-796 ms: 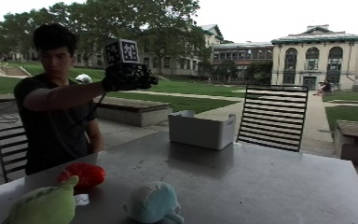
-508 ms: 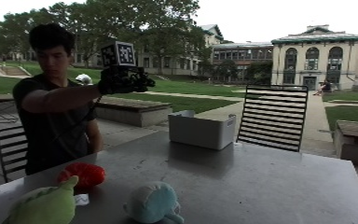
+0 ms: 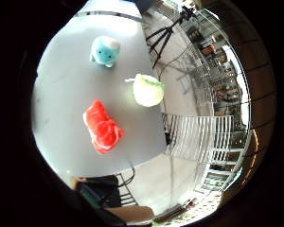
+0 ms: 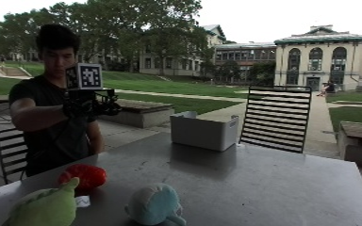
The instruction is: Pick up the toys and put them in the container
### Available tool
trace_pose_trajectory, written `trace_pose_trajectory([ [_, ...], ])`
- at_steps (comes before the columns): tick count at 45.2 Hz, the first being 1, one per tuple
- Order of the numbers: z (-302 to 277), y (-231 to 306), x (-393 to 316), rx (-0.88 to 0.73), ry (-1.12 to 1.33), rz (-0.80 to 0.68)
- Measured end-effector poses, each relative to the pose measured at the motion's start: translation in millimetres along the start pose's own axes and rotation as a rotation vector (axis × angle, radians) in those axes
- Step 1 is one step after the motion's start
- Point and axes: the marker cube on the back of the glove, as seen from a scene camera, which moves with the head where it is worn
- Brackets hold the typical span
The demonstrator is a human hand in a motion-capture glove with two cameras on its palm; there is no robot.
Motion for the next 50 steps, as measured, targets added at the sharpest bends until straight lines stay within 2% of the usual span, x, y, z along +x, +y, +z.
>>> trace_pose_trajectory([
  [9,66,33,34,-0.089,-0.044,0.041],
  [25,170,63,50,-0.255,-0.043,0.055],
  [40,208,69,52,-0.355,-0.134,0.112],
  [50,190,68,44,-0.26,-0.077,0.129],
])
